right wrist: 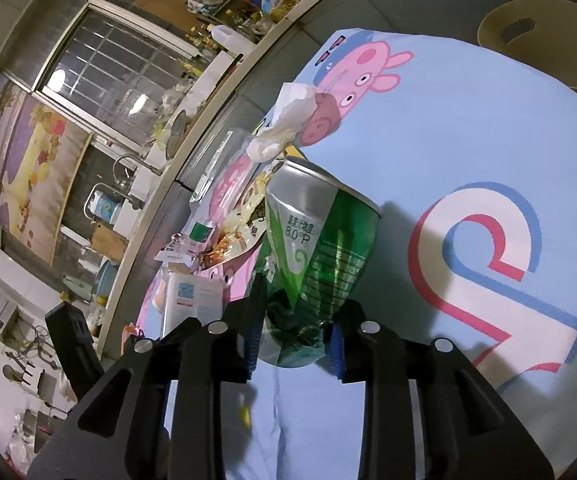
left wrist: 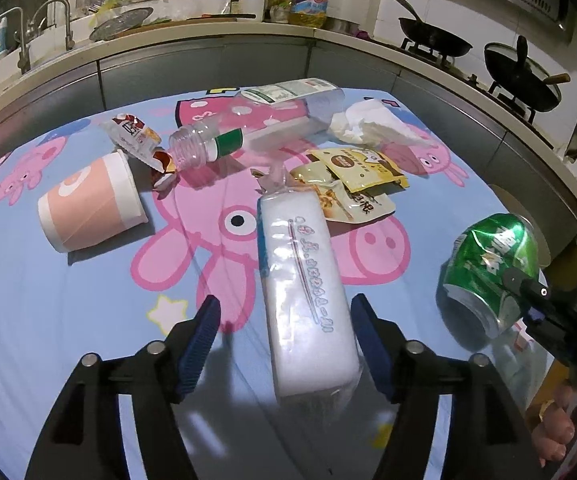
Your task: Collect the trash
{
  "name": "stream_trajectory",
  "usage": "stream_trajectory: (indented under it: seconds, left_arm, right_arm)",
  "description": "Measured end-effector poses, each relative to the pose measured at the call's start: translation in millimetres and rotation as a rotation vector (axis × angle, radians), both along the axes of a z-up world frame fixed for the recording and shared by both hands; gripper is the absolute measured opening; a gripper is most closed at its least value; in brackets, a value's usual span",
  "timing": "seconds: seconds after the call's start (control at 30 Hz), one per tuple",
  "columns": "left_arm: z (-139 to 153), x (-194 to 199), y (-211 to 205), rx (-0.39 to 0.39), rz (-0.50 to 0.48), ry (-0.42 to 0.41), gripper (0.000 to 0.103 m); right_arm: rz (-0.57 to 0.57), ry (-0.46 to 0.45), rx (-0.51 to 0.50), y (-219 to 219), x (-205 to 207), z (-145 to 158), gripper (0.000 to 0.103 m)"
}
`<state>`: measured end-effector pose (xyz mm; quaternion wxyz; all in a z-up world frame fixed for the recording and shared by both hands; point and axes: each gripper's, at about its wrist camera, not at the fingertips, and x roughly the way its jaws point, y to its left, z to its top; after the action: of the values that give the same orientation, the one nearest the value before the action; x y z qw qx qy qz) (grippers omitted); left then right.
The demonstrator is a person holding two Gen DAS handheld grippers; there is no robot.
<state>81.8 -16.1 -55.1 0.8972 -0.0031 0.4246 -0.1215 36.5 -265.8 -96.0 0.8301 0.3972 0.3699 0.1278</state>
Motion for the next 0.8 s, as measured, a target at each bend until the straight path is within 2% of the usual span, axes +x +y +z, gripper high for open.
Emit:
stream_trajectory:
  seconds: [0.17,0.43,0.8]
  left_arm:
    - [-5.0,1.2,-0.5,0.017,0.011,0.009,0.068]
    - [-6.0,-3.1,-1.7,0.047,0.024,-0.023,0.068]
    - [-7.6,-3.0,-0.5,0.069,0.029,-0.032,0.068]
  right_arm:
    - [-0.009,0.003,-0.015,1.4,-2.7,-3.1,0.037]
    - [0.014,-0.025,-0.108,14.5,-3.5,3.8,0.037]
    - [0.025,-0.026,-0.127,18.9,-2.3,2.9,0.038]
